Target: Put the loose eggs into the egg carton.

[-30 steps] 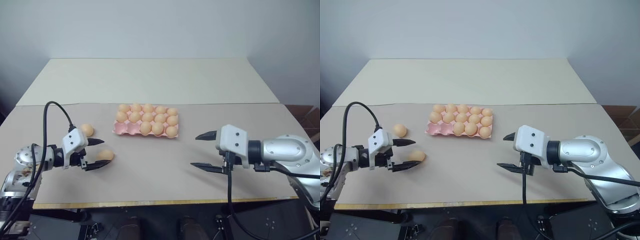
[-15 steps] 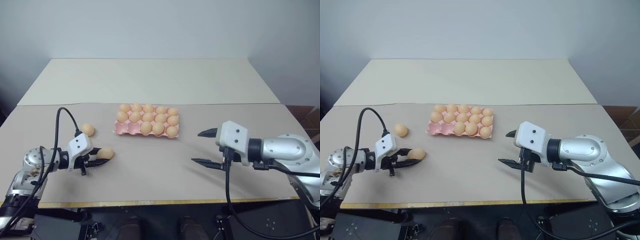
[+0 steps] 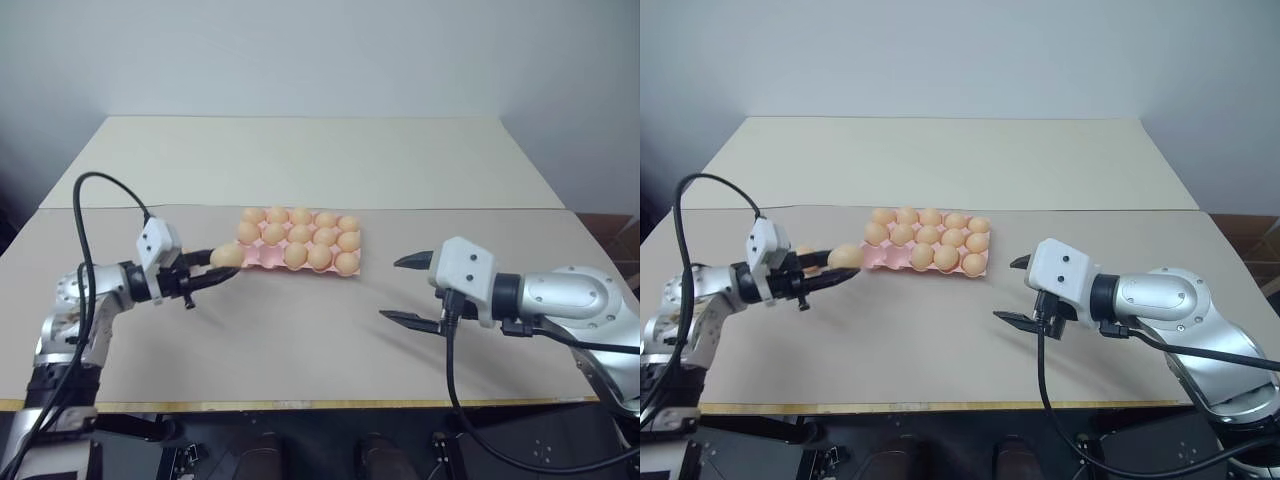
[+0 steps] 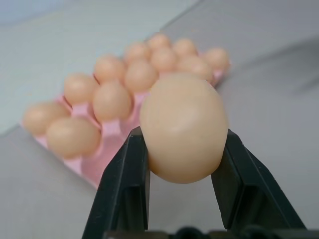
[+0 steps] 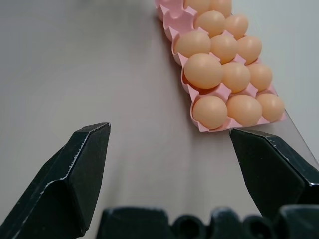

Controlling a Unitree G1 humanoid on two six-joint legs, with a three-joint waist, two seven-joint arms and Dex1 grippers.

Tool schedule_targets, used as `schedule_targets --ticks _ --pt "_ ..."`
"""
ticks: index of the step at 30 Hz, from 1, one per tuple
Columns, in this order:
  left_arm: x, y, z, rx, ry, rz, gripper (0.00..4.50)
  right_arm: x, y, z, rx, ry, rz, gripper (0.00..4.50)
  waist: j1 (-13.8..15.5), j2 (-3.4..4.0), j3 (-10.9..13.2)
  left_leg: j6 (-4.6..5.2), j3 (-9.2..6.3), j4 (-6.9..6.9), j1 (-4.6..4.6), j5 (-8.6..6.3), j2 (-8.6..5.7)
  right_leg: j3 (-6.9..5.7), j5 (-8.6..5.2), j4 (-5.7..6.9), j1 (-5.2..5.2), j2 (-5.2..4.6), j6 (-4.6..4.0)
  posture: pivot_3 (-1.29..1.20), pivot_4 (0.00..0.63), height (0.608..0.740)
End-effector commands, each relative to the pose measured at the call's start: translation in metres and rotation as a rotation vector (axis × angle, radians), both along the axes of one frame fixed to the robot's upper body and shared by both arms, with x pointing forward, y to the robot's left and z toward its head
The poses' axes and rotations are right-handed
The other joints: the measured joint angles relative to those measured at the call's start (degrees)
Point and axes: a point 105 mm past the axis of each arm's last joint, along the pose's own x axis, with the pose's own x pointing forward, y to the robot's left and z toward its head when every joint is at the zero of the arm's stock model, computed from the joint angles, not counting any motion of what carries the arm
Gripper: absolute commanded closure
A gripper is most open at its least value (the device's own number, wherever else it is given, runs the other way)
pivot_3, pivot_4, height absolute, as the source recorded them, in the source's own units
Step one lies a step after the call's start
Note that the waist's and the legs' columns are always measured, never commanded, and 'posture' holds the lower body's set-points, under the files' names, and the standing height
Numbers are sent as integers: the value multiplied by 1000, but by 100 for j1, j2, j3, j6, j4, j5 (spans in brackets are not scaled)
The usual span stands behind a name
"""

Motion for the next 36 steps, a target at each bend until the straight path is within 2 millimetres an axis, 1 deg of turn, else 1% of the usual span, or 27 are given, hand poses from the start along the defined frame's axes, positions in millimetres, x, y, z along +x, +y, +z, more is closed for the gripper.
schedule_targets --ticks 1,5,8,10,11,15,19,21,24,26,27,33,34,36 --pt "13 -10 4 0 -18 -8 3008 -5 4 14 8 -66 3 74 1 0 0 0 -1 0 -1 0 0 0 0 0 -1 1 0 0 150 740" --pt "30 -18 0 35 -33 6 3008 -8 4 18 15 -81 -22 74 -4 -1 0 0 0 0 -4 0 -2 -1 0 -2 -2 1 0 0 150 740" --pt "36 -23 -4 63 -20 -22 3008 -10 2 16 26 -71 -39 74 -1 -1 0 1 2 2 -8 1 -2 -5 0 -1 -4 1 0 0 150 740" --pt "39 -27 -3 51 -12 -42 2389 -11 -2 10 13 -63 -61 74 2 -1 0 1 3 3 -13 1 -2 -13 0 -3 -4 1 0 0 150 740" --pt "40 -29 -3 60 -18 -47 2192 -11 -3 8 9 -60 -67 74 5 -1 0 1 4 4 -14 1 -2 -15 0 -3 -3 1 0 0 150 740" --pt "46 -31 -2 61 -59 -21 910 -13 -5 7 5 -57 -76 74 1 -1 0 1 4 11 -21 1 -3 -19 0 -4 -4 -1 0 0 150 740" --pt "45 -30 2 32 -78 -28 910 -11 -6 7 4 -58 -82 74 0 -1 0 1 -1 12 -21 1 -2 -23 0 -2 -4 0 0 0 150 740" --pt "41 -24 3 62 -103 -19 910 -11 -6 8 -1 -62 -75 74 -2 -1 0 1 -5 12 -21 1 -3 -22 0 -2 -4 0 0 0 150 740" --pt "29 -12 9 65 -112 -21 910 -10 -6 10 -9 -70 -69 74 -31 -1 -1 1 -17 11 -22 1 -2 -21 0 -4 -4 0 0 0 150 740" --pt "15 2 10 102 -102 -16 910 -10 -6 11 -15 -73 -58 74 -66 -1 0 1 -25 11 -21 1 0 -20 0 -3 -5 1 0 0 150 740" --pt "10 5 10 116 -98 -16 910 -10 -6 12 -16 -74 -55 74 -75 -1 0 1 -26 10 -20 1 2 -17 0 -4 -6 2 0 0 150 740" --pt "-47 51 10 309 -27 26 910 -14 -2 20 -26 -73 34 74 -59 0 0 1 -30 5 -16 1 5 -22 0 -3 -5 -1 -1 0 150 740" --pt "-53 55 10 333 -14 32 910 -15 -1 21 -26 -72 45 74 -57 1 0 0 -29 5 -15 1 6 -21 0 -2 -4 -3 -1 0 150 740" --pt "-74 72 11 405 26 65 910 -18 2 25 -16 -71 89 74 -39 1 0 0 -29 4 -11 1 7 -26 -1 -5 0 -3 -1 0 150 740"
